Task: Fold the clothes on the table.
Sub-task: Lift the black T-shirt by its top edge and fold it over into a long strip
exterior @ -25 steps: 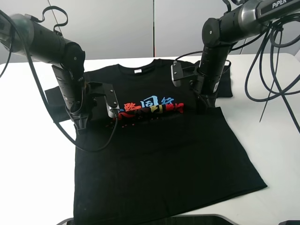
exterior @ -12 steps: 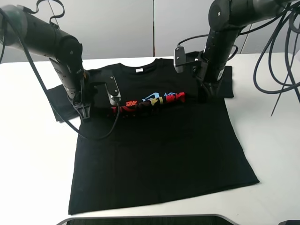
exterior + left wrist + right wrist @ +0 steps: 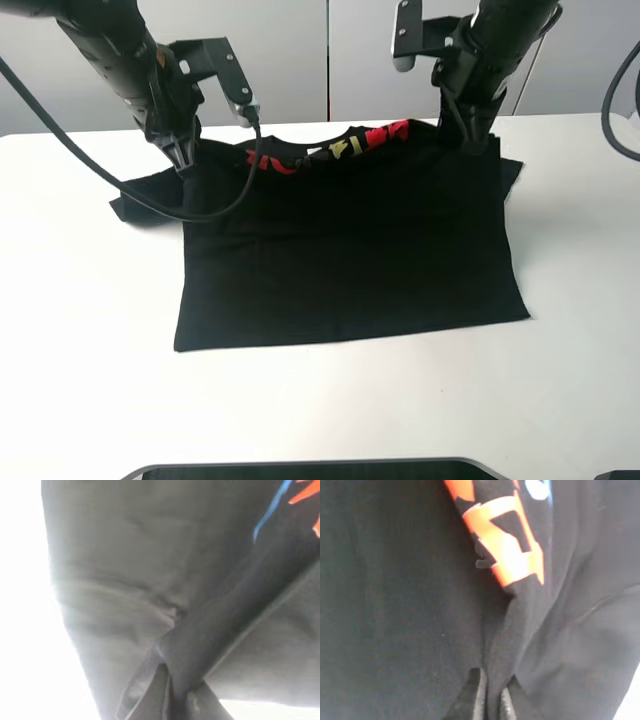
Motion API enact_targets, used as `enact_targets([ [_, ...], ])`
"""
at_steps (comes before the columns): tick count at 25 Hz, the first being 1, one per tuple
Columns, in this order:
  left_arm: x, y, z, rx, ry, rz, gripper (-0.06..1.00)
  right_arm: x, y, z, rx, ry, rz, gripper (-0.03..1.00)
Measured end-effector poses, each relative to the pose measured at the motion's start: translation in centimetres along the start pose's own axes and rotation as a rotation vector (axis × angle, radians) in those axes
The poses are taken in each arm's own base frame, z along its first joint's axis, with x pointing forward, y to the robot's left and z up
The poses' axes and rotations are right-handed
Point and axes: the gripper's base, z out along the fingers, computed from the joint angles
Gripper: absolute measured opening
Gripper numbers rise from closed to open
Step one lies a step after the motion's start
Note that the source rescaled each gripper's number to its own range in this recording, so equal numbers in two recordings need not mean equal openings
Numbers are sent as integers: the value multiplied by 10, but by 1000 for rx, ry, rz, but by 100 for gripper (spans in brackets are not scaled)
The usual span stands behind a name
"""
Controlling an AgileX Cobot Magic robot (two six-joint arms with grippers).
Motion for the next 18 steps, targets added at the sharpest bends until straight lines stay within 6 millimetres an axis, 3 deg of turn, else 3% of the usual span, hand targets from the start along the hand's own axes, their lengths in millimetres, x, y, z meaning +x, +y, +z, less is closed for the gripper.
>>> enact_targets([
  [10, -2, 17, -83, -94, -97, -36, 0, 7, 9, -83, 166, -101, 22, 0],
  [14, 2, 18, -108, -122, -129, -45, 0, 13, 19, -113, 207, -129, 25, 0],
  [18, 7, 16, -127, -119, -139, -58, 0, 19, 32, -131, 168, -125, 32, 0],
])
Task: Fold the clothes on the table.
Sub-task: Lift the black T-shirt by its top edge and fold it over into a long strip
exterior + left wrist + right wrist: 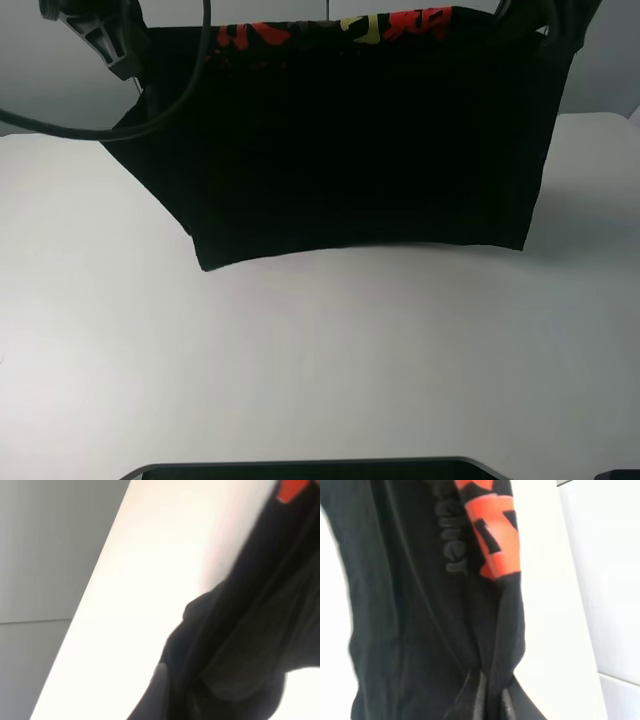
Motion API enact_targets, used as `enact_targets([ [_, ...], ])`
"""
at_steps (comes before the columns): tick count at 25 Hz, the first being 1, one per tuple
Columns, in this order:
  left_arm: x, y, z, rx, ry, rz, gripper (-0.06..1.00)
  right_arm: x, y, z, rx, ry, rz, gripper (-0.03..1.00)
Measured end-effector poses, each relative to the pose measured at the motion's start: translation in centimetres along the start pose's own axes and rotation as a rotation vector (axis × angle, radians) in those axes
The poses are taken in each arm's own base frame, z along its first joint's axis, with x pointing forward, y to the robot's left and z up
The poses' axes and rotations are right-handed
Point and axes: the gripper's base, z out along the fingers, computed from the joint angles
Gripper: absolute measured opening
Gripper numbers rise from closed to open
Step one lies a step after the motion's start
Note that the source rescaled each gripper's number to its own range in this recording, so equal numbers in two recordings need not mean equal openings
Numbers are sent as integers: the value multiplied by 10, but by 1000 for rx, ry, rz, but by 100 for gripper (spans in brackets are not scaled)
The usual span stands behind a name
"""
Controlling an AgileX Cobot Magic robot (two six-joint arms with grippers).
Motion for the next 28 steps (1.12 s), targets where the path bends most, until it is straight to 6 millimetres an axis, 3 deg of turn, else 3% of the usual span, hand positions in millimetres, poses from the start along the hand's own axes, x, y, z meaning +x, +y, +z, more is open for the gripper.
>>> enact_targets([
  [7, 3, -11, -7, 122, 21, 4, 0, -2, 14, -6, -135, -27, 41, 0],
  [13, -2, -9, -7, 93, -41, 14, 0, -2, 10, -5, -89, -32, 34, 0],
  [17, -8, 1, -2, -14, -95, 48, 0, -1, -3, 11, -2, 16, -6, 0],
  [23, -18, 17, 36, -209, -115, 94, 0, -5, -40, 50, 282, 52, -79, 0],
  [28, -30, 36, 31, -397, -210, 79, 0, -13, -60, 52, 503, 19, -198, 0],
])
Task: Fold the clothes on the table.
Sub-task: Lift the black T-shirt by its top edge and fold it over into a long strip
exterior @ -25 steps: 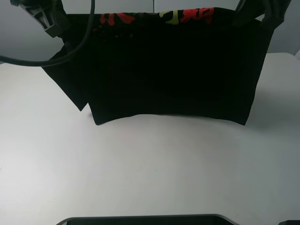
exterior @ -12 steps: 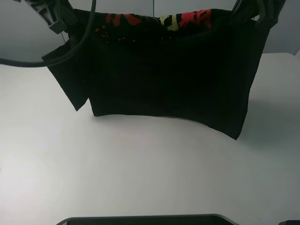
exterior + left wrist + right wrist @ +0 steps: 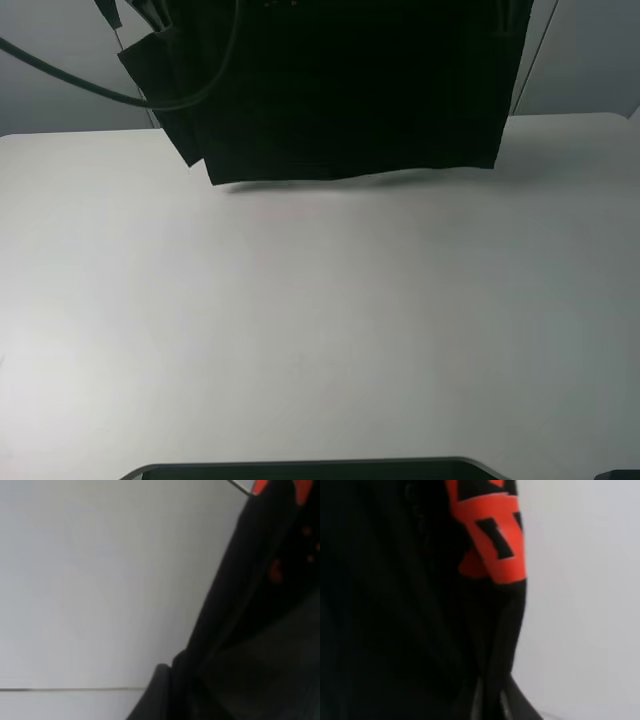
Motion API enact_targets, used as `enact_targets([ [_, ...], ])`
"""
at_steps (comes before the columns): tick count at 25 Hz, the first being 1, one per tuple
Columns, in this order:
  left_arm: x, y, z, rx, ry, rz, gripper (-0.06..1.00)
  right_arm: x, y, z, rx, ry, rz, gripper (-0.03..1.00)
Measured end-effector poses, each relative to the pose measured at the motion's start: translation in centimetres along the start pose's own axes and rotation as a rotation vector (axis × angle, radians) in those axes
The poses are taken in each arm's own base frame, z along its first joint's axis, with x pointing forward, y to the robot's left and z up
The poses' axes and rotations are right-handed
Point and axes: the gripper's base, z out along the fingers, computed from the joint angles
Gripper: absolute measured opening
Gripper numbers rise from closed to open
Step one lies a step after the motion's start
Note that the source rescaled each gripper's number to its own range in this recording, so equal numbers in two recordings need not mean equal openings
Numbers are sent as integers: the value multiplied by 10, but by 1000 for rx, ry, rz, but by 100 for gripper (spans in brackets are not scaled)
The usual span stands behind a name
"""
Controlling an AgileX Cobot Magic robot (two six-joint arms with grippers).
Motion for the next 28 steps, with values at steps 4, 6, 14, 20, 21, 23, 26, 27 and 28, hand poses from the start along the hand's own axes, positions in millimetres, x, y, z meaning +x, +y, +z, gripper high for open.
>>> enact_targets([
  [4, -8, 15, -5, -65, -25, -51, 0, 1, -3, -2, 7, 16, -28, 0],
  [6, -5, 12, -6, -37, 17, -86, 0, 4, 4, -2, -67, 45, -51, 0],
  [14, 27, -36, -6, 337, 277, -49, 0, 8, 72, 1, -543, 3, -144, 0],
  [20, 46, -60, -14, 521, 438, -43, 0, 9, 104, -10, -775, -46, -113, 0],
  [21, 49, -63, -17, 544, 452, -45, 0, 9, 107, -13, -803, -52, -102, 0],
  [23, 51, -67, -24, 582, 454, -59, 0, 9, 112, -20, -872, -59, -81, 0],
  [26, 54, -71, -37, 609, 445, -85, 0, 11, 121, -27, -958, -56, -65, 0],
  [27, 56, -71, -41, 613, 445, -89, 0, 11, 124, -28, -973, -57, -61, 0],
  [28, 57, -73, -43, 618, 446, -90, 0, 11, 127, -28, -985, -57, -53, 0],
])
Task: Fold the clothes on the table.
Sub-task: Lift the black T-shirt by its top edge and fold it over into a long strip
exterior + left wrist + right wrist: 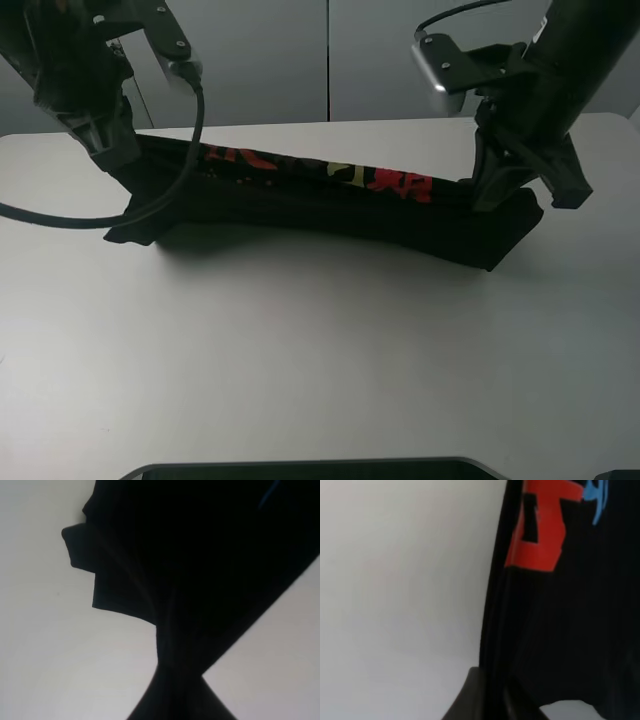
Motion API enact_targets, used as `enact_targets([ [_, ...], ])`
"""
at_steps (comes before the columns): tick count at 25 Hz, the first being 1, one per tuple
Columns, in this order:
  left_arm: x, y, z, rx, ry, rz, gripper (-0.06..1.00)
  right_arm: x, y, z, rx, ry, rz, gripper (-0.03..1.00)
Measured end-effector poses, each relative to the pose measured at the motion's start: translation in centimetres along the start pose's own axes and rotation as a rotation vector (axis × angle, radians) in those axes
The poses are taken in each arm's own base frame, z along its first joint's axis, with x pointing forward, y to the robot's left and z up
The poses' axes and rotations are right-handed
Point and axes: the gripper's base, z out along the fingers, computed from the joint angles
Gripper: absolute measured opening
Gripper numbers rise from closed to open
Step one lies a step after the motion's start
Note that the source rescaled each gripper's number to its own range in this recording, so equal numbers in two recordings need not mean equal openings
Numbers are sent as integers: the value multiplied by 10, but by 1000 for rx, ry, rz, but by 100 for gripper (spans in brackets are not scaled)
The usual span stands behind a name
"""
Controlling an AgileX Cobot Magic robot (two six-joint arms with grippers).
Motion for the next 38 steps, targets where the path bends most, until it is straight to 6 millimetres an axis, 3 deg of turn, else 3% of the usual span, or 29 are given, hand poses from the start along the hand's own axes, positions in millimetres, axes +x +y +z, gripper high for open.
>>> enact_targets([
  [5, 11, -11, 13, 44, 45, -1, 0, -1, 6, 9, -39, -25, 42, 0],
  [20, 5, -4, 33, -119, -144, -210, 0, 2, -24, 10, 275, -39, 245, 0],
  [29, 0, -3, 68, -120, -119, -271, 0, 2, -45, 45, 285, -30, 312, 0],
  [34, -4, -2, 92, -126, -115, -301, 5, 3, -53, 52, 320, -26, 307, 0],
  [38, -7, -1, 100, -138, -134, -307, 8, 4, -58, 55, 362, -26, 305, 0],
])
